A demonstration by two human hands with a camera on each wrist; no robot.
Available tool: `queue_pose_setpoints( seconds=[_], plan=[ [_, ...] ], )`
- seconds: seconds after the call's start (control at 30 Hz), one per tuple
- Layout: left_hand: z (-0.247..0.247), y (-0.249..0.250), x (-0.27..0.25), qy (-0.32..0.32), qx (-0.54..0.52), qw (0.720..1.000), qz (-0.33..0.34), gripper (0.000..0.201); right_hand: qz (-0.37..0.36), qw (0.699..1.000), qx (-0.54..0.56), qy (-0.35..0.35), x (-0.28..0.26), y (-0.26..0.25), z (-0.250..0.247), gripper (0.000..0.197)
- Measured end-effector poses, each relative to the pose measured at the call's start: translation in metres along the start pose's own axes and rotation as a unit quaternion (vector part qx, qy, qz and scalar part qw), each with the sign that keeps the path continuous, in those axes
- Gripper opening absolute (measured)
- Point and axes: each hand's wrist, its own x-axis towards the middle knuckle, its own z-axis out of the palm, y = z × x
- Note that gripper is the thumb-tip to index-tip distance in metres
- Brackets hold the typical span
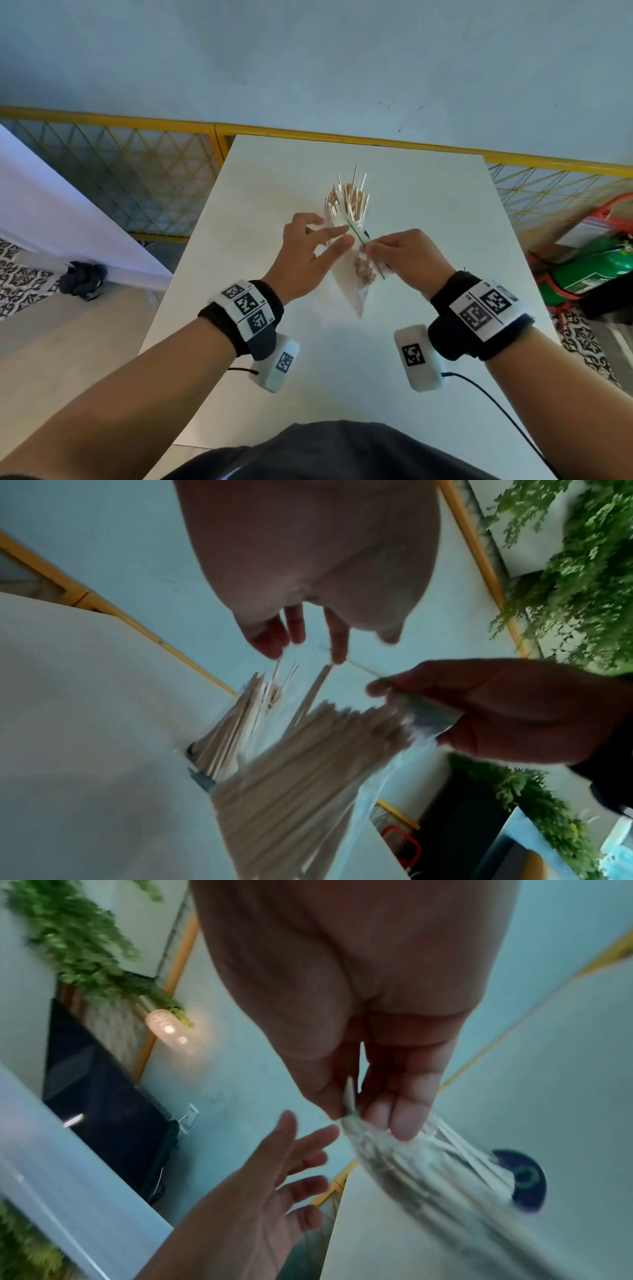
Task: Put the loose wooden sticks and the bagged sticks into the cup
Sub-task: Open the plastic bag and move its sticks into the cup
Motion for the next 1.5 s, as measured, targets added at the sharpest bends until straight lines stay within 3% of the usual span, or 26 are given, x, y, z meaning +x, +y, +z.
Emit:
queue_pose_setpoints(
  seconds=[0.1, 0.17, 0.27, 0.47, 0.57, 0.63, 0.7, 0.8, 0.9, 1.0, 1.13, 1.17, 1.2, 1.3, 1.33, 1.43, 1.5],
  plan=[
    [0.002, 0.014, 0.005, -0.035, -0.056, 0.995, -0.081, 0.044, 0.014, 0.997, 0.076, -0.013, 0.001, 0.004, 0.009, 0.009],
    [0.004, 0.020, 0.006, -0.060, -0.113, 0.984, -0.123, 0.036, 0.018, 0.993, 0.117, -0.022, -0.001, 0.006, 0.014, 0.003],
    [0.008, 0.024, 0.006, -0.071, -0.161, 0.974, -0.142, 0.022, 0.041, 0.985, 0.165, -0.035, -0.001, 0.010, 0.017, 0.011],
    [-0.001, 0.026, 0.004, -0.121, -0.189, 0.965, -0.136, 0.020, 0.080, 0.959, 0.250, -0.105, -0.002, 0.021, 0.014, 0.010],
    [-0.015, 0.021, 0.006, -0.086, -0.153, 0.973, -0.148, 0.022, 0.113, 0.940, 0.318, -0.048, 0.001, 0.029, 0.003, 0.015],
    [-0.022, 0.014, 0.005, -0.045, -0.095, 0.984, -0.143, 0.023, 0.090, 0.967, 0.237, 0.024, 0.005, 0.037, -0.003, 0.019],
    [-0.023, 0.012, 0.003, -0.038, -0.036, 0.992, -0.114, 0.026, 0.027, 0.995, 0.059, 0.079, 0.005, 0.039, 0.000, 0.021],
    [-0.014, 0.012, -0.001, -0.060, -0.036, 0.993, -0.097, 0.027, -0.063, 0.990, -0.042, 0.117, 0.000, 0.032, 0.013, 0.022],
    [-0.008, 0.008, -0.002, -0.085, -0.113, 0.982, -0.127, 0.026, -0.061, 0.994, -0.065, 0.060, 0.003, 0.030, 0.020, 0.040],
    [-0.007, 0.005, -0.006, -0.099, -0.168, 0.972, -0.132, 0.024, -0.011, 0.999, -0.013, 0.031, 0.007, 0.032, 0.022, 0.025],
    [-0.009, -0.008, -0.009, -0.120, -0.175, 0.970, -0.115, 0.019, 0.014, 0.997, 0.061, -0.050, 0.006, 0.032, 0.022, 0.043],
    [-0.010, -0.015, -0.011, -0.125, -0.165, 0.973, -0.104, 0.024, 0.014, 0.996, 0.067, -0.064, 0.006, 0.030, 0.021, 0.047],
    [-0.011, -0.021, -0.013, -0.131, -0.144, 0.976, -0.094, 0.040, 0.014, 0.994, 0.074, -0.077, 0.007, 0.028, 0.018, 0.049],
    [-0.014, -0.036, -0.021, -0.181, -0.030, 0.980, -0.080, 0.124, -0.001, 0.989, 0.072, -0.132, 0.009, 0.022, 0.008, 0.048],
    [-0.012, -0.038, -0.022, -0.200, 0.011, 0.977, -0.068, 0.139, -0.014, 0.986, 0.061, -0.157, 0.009, 0.019, 0.005, 0.047],
    [0.001, -0.037, -0.021, -0.221, 0.070, 0.973, -0.007, 0.147, -0.051, 0.972, 0.073, -0.217, 0.006, 0.008, -0.002, 0.044],
    [0.008, -0.037, -0.018, -0.230, 0.027, 0.973, -0.006, 0.116, -0.070, 0.970, 0.102, -0.210, 0.004, 0.000, -0.004, 0.039]
  ],
)
